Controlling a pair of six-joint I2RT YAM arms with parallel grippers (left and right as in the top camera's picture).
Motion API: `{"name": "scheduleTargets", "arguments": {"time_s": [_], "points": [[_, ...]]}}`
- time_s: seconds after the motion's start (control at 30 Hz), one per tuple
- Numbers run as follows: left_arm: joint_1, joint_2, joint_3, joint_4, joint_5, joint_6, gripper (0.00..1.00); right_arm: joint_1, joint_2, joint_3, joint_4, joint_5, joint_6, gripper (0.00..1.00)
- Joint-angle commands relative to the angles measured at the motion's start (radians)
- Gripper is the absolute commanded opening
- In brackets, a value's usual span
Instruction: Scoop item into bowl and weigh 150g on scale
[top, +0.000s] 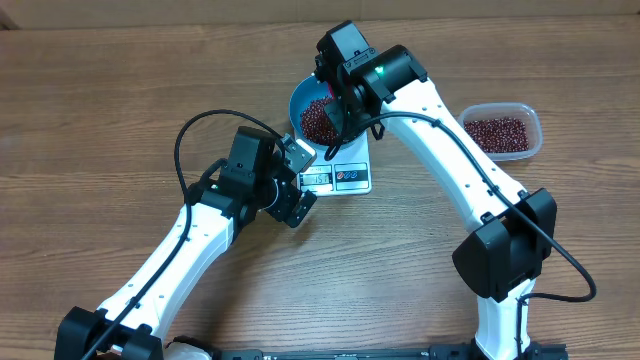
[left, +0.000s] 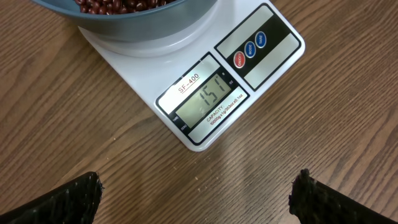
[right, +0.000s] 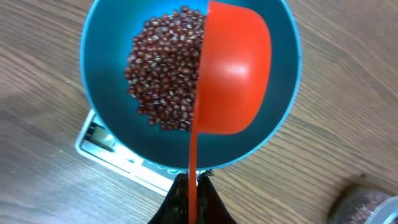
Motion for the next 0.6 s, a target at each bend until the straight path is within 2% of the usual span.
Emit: {"name": "scheduleTargets", "arguments": {"time_s": [0.0,0.33,0.47,0.57], "points": [[0.0,0.008,-0.005,0.003,0.011,-0.006,1.0,-0.04,-0.043,0.035,0.004,-0.092,-0.004,0.04],[0.0,0.008,-0.005,0.003,0.011,-0.006,1.0,-0.188,-0.085,0.035,0.008,-0.411,-0.057,0.04],[0.0,0.008,-0.005,0.003,0.011,-0.006,0.99,-0.204,-0.076,0.035,0.016,-0.401,-0.057,0.04],[0.0,0.008,-0.005,0.003,0.011,-0.006,1.0,-0.186,-0.064,0.034,0.029,-0.314,-0.056,0.04]]}}
